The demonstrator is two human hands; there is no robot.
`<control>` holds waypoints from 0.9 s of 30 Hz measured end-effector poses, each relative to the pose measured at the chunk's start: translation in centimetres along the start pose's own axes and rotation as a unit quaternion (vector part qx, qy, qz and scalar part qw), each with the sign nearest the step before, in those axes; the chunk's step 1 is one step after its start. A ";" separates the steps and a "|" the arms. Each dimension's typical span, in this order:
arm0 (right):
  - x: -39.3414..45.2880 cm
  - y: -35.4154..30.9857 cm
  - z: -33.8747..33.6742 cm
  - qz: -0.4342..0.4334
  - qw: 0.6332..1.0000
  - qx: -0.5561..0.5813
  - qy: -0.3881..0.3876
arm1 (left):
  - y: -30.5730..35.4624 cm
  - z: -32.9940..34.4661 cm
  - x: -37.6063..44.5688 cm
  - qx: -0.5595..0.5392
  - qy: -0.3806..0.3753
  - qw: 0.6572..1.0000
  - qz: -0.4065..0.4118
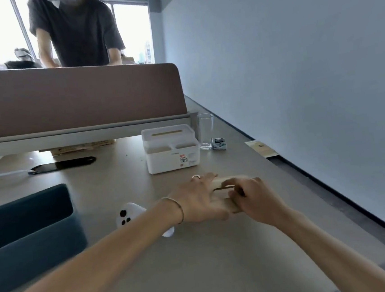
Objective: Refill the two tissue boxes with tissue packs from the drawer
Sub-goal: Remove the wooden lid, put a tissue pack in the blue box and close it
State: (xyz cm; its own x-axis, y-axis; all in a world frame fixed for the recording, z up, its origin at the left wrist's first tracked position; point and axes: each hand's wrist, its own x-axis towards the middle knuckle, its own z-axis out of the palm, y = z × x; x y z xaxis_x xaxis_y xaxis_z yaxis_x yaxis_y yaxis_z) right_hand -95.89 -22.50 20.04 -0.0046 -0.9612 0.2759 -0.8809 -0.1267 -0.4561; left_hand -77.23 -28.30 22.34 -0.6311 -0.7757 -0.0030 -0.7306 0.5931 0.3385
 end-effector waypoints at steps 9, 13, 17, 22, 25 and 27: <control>-0.8 2.8 -0.9 0.034 0.999 -0.026 -0.018 | 1.6 2.6 1.4 0.057 -0.050 0.997 0.007; -0.3 2.4 -0.9 0.031 0.999 -0.021 -0.007 | 1.1 2.7 1.5 0.064 -0.082 0.995 0.005; 0.6 0.4 -0.7 0.007 0.999 -0.036 -0.008 | 0.6 1.0 0.9 0.054 -0.066 0.996 -0.003; 2.9 -3.7 -0.4 -0.057 0.997 -0.046 0.001 | -2.1 -3.6 -0.9 0.119 0.028 0.992 0.008; 4.9 -7.6 0.3 -0.103 0.994 -0.038 0.011 | -4.7 -6.7 -3.5 0.154 0.065 0.986 -0.005; 6.0 -10.5 1.1 -0.138 0.990 -0.030 0.010 | -6.7 -8.4 -5.5 0.157 0.075 0.984 -0.031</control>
State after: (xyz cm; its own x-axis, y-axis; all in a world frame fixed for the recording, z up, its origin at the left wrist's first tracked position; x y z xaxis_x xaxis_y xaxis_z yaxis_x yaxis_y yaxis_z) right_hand -86.18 -27.16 25.56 0.2327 -0.8867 0.3995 -0.8765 -0.3692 -0.3091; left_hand -66.64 -29.84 28.00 -0.5538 -0.8220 0.1324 -0.8262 0.5623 0.0352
